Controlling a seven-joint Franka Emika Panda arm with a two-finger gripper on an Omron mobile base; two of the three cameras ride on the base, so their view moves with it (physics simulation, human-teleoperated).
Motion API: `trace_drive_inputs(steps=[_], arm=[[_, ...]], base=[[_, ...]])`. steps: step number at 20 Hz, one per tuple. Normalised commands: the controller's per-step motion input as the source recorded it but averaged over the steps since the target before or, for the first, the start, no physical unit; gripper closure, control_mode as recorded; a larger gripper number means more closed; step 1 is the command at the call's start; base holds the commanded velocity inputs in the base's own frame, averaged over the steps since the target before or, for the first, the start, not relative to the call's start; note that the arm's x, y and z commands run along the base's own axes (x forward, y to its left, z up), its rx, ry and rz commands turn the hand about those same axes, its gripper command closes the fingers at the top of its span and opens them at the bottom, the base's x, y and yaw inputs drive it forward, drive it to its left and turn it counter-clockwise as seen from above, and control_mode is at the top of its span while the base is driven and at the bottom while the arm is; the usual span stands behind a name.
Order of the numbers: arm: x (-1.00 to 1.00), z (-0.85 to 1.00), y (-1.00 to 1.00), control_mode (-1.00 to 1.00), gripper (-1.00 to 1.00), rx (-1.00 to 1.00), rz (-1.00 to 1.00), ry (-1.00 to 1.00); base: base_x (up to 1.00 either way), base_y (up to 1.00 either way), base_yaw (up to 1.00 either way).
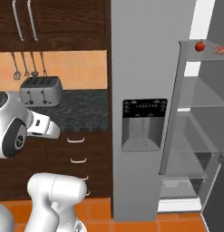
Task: Place one tomato and one steak in each tupperware on the nearby counter, to pack two identical lunches.
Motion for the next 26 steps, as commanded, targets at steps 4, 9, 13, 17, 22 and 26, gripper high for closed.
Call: trace_drive_inputs(steps=[4,9,13,17,22,26], arm=[[0.0,0.0,0.0,1.0,-1.0,0.0,0.0,0.0],[0.0,0.0,0.0,1.0,-1.0,0.0,0.0,0.0],[0.0,0.0,0.0,1.0,-1.0,0.0,0.0,0.0],[0.0,0.0,0.0,1.0,-1.0,0.0,0.0,0.0],[0.0,0.0,0.0,1.0,-1.0,0.0,0.0,0.0],[0.0,0.0,0.0,1.0,-1.0,0.0,0.0,0.0]], base=[[-0.03,-0.91,-0.04],[0.0,-0.91,0.0],[0.0,-0.91,0.0],[0.24,-0.41,0.0],[0.26,-0.52,0.03],[0.53,-0.33,0.05]])
